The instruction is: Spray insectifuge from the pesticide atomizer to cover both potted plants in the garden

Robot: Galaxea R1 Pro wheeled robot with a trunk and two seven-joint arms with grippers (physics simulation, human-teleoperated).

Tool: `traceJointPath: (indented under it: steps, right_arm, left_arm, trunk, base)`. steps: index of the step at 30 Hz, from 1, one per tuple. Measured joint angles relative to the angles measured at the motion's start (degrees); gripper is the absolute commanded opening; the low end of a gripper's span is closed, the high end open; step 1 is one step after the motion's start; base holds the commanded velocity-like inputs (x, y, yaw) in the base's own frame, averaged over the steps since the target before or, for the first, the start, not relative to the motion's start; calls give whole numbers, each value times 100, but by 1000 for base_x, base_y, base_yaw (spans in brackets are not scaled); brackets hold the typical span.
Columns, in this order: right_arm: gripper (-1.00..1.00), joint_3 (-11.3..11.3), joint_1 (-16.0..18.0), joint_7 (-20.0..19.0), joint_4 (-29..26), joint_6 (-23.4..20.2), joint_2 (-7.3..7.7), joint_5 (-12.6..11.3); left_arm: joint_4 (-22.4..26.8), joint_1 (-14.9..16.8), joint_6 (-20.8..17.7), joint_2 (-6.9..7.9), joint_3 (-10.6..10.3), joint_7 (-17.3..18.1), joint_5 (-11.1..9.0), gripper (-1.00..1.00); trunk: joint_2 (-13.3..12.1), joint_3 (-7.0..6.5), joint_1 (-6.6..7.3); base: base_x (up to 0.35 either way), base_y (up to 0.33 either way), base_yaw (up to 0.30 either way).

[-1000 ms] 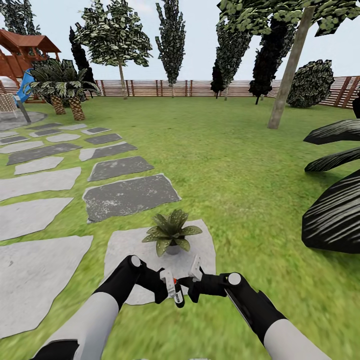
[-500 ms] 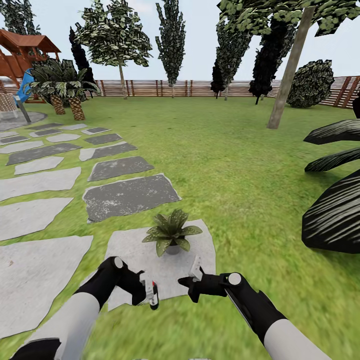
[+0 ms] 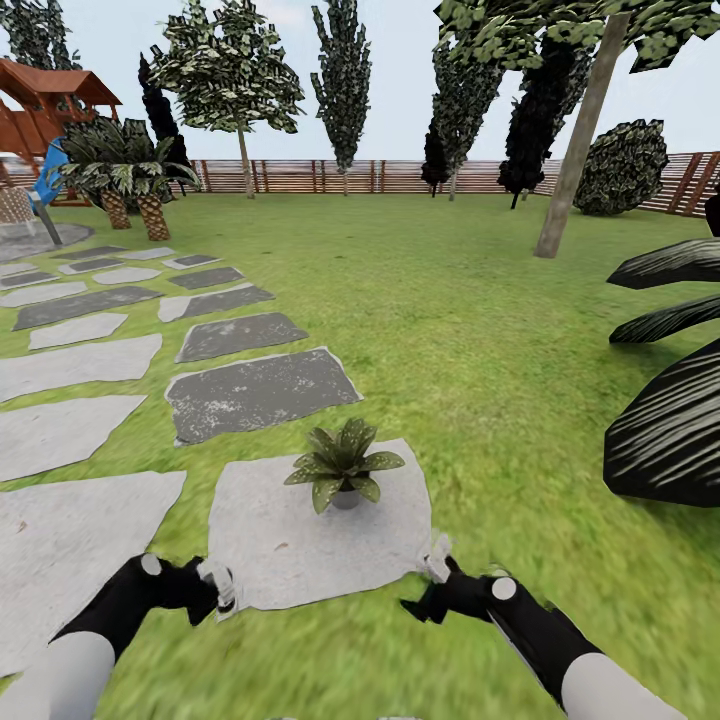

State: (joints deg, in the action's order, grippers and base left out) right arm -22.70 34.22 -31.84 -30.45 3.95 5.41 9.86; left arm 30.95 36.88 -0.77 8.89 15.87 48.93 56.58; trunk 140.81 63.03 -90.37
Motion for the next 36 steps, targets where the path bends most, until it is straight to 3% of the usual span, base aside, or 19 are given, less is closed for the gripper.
traceJointPath:
  steps: [1, 3, 5, 6, 8, 11, 13, 15, 26, 32, 36]
  right_arm:
    - [100, -5, -4, 344, 250, 87, 28, -13]
    - [100, 51, -18, 1502, 1147, 625, 27, -143]
    - [100, 213, -28, 2481, 1971, 1340, -21, -553]
    - [100, 304, -34, 2899, 2370, 1786, -64, -847]
    - [100, 427, -151, 3364, 2757, 2570, -111, -1451]
    - [100, 444, -450, 3533, 2872, 3047, -119, -2209]
    - [100, 447, -577, 3551, 2889, 3126, -114, -2641]
    - [100, 436, -635, 3543, 2894, 3142, -120, -2893]
    - [100, 411, -671, 3540, 2899, 3106, -138, -3003]
    - [100, 414, -1171, 3540, 2900, 3003, -224, -3005]
    - [100, 412, -1243, 3535, 2897, 2999, -240, -3003]
  left_arm:
    - [-39, -64, 8, -15, 323, -359, -155, -100]
    - [-218, -227, 42, -37, 1298, -1335, -749, -100]
    - [-453, -423, 212, -22, 1972, -1962, -1327, -100]
    - [-546, -582, 512, -18, 2239, -2258, -1585, -100]
    - [-627, -938, 1249, -38, 2487, -2963, -1865, -100]
    - [-788, -1403, 1724, -55, 2571, -4000, -2022, -100]
    - [-1092, -1552, 2021, -44, 2580, -4368, -2216, -100]
    - [-1393, -1614, 2335, -33, 2574, -4498, -2390, -100]
    - [-1769, -1645, 2508, -11, 2573, -4559, -2506, -100]
    - [-1816, -1645, 2519, -11, 2573, -4559, -2514, -100]
    - [-1818, -1654, 2543, -26, 2575, -4559, -2505, -100]
  trunk:
    - [0, 0, 0]
    - [0, 1, 0]
    - [0, 1, 0]
    - [0, 1, 0]
    - [1, 1, 0]
    - [0, 1, 0]
    - [1, 1, 0]
    - [1, 0, 0]
    - [1, -1, 1]
    - [1, 0, 1]
    - [1, -1, 1]
  base:
    - [0, 0, 0]
    - [0, 0, 0]
    - [0, 0, 0]
    - [0, 0, 0]
    - [0, 0, 0]
    - [0, 0, 0]
    - [0, 0, 0]
    - [0, 0, 0]
    - [0, 0, 0]
    - [0, 0, 0]
    - [0, 0, 0]
